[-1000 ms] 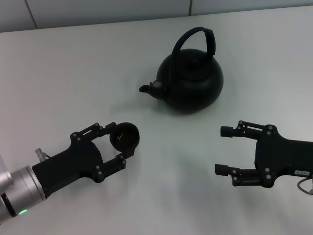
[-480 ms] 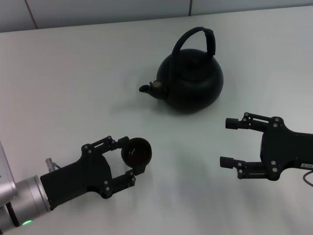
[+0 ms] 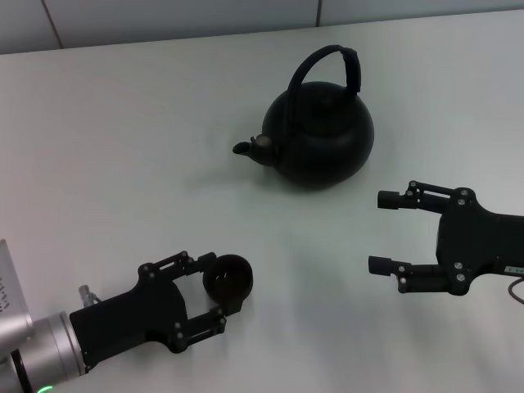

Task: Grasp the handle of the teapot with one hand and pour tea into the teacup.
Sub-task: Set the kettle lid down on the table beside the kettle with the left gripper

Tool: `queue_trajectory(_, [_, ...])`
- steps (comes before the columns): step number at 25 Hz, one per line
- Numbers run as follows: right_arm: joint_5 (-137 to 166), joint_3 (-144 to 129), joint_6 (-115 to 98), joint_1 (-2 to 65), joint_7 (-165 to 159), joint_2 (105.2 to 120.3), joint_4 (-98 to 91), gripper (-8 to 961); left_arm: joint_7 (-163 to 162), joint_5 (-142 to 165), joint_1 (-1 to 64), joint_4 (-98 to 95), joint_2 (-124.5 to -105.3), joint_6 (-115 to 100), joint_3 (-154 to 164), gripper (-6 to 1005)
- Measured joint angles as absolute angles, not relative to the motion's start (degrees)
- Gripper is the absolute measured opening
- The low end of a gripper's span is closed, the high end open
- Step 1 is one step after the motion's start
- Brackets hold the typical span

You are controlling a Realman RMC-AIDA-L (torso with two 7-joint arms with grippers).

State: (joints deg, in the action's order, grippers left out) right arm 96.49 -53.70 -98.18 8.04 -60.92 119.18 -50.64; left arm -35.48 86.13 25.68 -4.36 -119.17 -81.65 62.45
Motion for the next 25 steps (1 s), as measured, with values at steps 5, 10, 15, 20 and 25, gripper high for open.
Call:
queue_trajectory(5, [96.62,-53.69,-98.18,8.21,-61.05,119.17,-51.43,824,-36.07,86.13,25.24,-4.42,-119.18,-81.12,62.55,715])
queue_trajectory(10, [96.67,-53.70,-98.17,8.31,-61.08,119.18,-51.89,824,-36.16,86.01,24.46,-5.07,-119.18,-80.92,62.48,717])
queue_trajectory(15, [96.66,-53.70,-98.17,8.34,-61.20,119.18,-52.33,824,-36.16,86.04,24.79,-5.12,-119.18,-79.45,62.60,719])
queue_trajectory(20, [96.66,-53.70,-98.15,8.37,-61.23,119.19,-52.71,823,-37.89,86.05,25.07,-5.87,-119.17,-78.85,62.59,722])
queue_trajectory(25, [96.72,-53.69,-97.67,8.50,-61.25,119.18,-53.25,823,-38.55,86.05,25.13,-6.06,-119.17,-78.52,62.58,724])
